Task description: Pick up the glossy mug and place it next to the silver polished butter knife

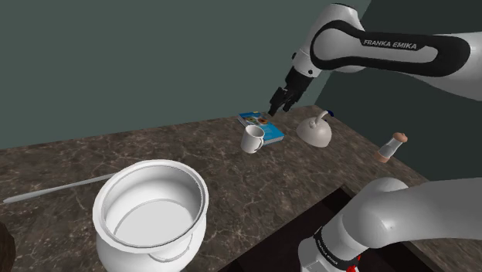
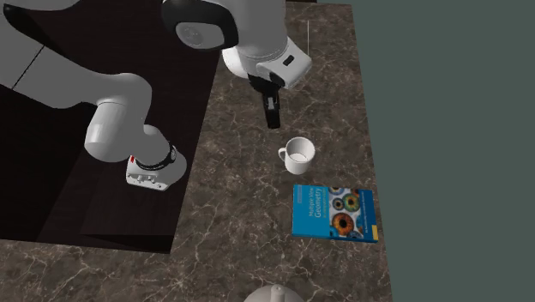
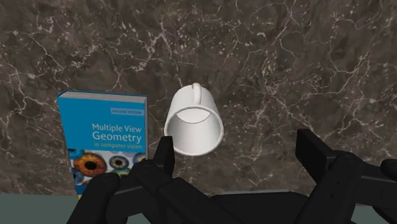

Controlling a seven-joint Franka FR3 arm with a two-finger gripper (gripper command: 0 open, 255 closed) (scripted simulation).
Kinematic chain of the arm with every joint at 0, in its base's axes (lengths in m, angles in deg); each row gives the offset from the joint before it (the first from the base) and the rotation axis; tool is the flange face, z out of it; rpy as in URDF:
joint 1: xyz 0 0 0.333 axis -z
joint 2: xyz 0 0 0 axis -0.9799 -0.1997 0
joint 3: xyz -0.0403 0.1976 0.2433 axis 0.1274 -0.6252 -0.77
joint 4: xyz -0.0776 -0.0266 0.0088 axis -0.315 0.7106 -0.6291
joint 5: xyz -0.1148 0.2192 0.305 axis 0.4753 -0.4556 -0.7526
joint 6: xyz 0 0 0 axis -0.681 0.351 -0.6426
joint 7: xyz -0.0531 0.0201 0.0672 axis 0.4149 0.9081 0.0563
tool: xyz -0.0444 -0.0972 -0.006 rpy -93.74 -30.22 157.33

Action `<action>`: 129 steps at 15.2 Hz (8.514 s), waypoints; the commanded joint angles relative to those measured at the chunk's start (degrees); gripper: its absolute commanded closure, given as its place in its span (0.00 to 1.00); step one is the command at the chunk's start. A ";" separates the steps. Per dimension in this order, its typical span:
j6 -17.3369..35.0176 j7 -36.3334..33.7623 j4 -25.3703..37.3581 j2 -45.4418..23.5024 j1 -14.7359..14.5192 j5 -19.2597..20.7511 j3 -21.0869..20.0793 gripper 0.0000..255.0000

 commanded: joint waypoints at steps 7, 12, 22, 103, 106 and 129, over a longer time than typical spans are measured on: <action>11.29 3.86 0.63 -14.83 1.24 0.16 3.08 0.00; 17.20 6.61 3.20 -25.23 1.88 -0.65 4.85 0.00; 23.90 7.57 1.23 -30.23 1.70 -1.72 4.93 0.00; 1.43 -37.01 49.18 -54.12 -18.57 6.59 -15.80 1.00; -0.56 -40.16 56.87 -59.96 -21.55 8.41 -16.16 1.00; -2.74 -46.74 82.79 -83.78 -31.64 13.27 -15.11 1.00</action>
